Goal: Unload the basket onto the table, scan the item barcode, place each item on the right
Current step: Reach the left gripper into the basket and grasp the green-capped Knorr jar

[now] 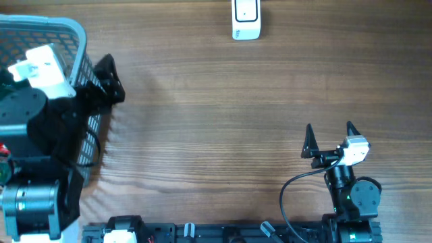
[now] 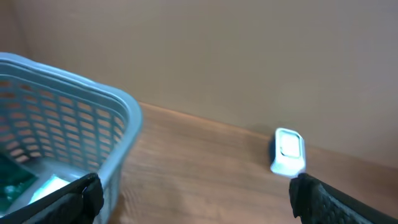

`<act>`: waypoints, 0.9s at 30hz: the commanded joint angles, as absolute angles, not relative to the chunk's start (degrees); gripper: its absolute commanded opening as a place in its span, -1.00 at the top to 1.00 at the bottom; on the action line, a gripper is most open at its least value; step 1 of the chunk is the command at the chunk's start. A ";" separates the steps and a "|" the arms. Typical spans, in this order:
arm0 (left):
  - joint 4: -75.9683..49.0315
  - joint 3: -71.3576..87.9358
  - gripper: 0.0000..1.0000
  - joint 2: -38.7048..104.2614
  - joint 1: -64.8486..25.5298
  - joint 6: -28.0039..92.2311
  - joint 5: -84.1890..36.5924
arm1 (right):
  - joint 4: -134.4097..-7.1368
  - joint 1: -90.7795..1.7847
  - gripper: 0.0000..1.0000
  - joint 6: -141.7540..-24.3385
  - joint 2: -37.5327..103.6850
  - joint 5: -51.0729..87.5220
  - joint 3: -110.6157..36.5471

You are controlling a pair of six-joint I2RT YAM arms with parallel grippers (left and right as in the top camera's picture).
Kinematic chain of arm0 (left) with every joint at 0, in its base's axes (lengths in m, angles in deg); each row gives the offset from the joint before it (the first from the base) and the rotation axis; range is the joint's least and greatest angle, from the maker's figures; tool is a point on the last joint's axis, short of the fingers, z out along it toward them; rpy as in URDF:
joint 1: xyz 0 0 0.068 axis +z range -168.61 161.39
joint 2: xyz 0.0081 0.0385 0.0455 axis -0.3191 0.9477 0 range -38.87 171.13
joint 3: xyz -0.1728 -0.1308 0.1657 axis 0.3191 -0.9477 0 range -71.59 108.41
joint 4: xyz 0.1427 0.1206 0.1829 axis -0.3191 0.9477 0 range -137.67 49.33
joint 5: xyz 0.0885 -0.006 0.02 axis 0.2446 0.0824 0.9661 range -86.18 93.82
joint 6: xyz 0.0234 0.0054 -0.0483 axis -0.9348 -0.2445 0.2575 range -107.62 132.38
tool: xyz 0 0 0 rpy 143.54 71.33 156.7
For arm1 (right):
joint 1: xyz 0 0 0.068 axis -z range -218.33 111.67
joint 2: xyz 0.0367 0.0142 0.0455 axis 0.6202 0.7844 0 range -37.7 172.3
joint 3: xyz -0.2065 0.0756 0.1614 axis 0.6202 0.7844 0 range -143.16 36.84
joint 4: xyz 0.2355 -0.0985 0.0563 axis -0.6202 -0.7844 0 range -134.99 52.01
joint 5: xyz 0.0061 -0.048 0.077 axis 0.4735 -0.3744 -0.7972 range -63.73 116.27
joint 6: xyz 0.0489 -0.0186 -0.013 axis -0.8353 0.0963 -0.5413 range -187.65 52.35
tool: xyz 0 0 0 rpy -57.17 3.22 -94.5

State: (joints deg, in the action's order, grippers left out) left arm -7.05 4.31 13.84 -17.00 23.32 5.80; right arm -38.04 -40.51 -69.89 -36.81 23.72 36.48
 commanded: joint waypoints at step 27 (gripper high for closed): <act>14.91 14.85 -1.00 56.90 22.03 51.25 14.50 | -37.91 -40.75 -0.99 -69.19 -37.27 23.26 36.55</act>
